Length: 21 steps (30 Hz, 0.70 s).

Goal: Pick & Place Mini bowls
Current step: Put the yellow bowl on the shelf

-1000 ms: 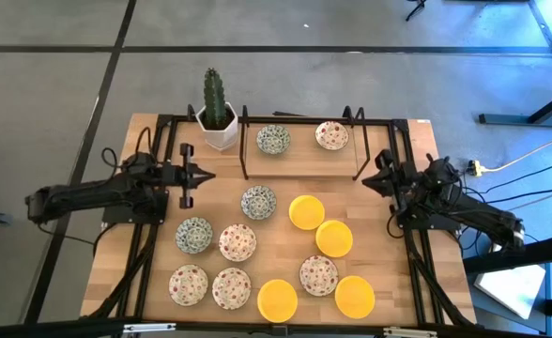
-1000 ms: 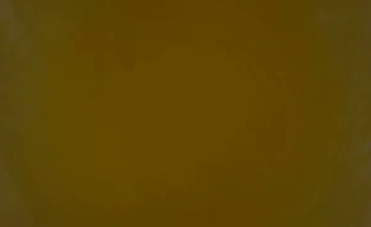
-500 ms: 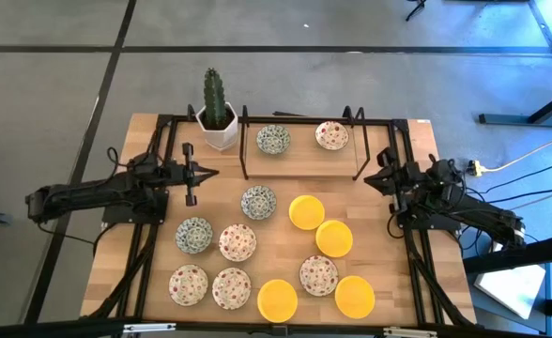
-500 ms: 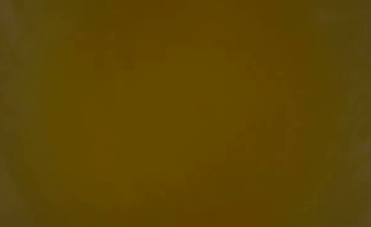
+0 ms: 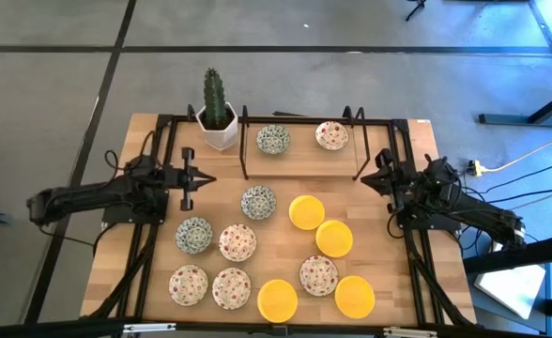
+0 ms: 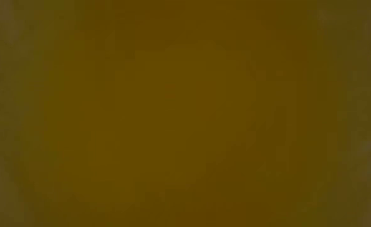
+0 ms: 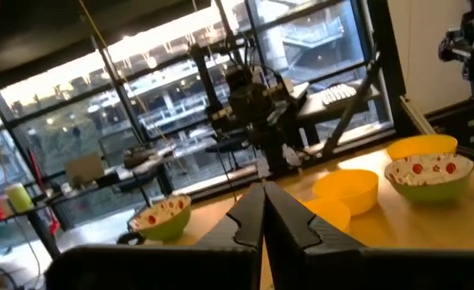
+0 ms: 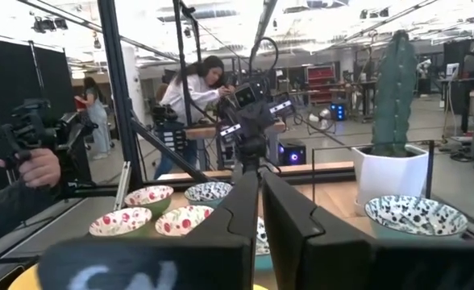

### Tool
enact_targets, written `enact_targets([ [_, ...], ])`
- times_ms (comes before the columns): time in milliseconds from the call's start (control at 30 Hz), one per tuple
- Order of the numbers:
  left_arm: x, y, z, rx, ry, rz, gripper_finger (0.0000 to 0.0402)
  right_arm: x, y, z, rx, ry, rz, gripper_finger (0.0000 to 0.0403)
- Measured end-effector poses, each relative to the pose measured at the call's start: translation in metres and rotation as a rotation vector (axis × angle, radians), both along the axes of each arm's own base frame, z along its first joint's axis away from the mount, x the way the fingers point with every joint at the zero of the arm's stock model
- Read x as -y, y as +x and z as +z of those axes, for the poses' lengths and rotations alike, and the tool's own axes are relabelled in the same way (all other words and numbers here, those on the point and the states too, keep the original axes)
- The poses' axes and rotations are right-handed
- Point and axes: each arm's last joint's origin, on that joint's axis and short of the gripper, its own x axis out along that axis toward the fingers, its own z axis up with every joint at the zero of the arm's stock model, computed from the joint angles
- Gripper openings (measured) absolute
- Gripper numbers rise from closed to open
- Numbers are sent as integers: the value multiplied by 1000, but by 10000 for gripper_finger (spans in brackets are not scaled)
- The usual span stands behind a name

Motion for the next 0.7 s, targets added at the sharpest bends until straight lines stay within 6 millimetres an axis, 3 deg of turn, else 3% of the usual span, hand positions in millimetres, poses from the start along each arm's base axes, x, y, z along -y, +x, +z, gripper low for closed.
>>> enact_targets([
  [300,3,-10,1,17,53,9,2,-2,2,-6,-52,-76,3,23],
  [500,5,-15,15,163,231,43,3,-1,-3,14,157,-256,-135,23],
  [700,5,-15,17,182,150,23,3,0,-3,14,154,-201,-134,23],
])
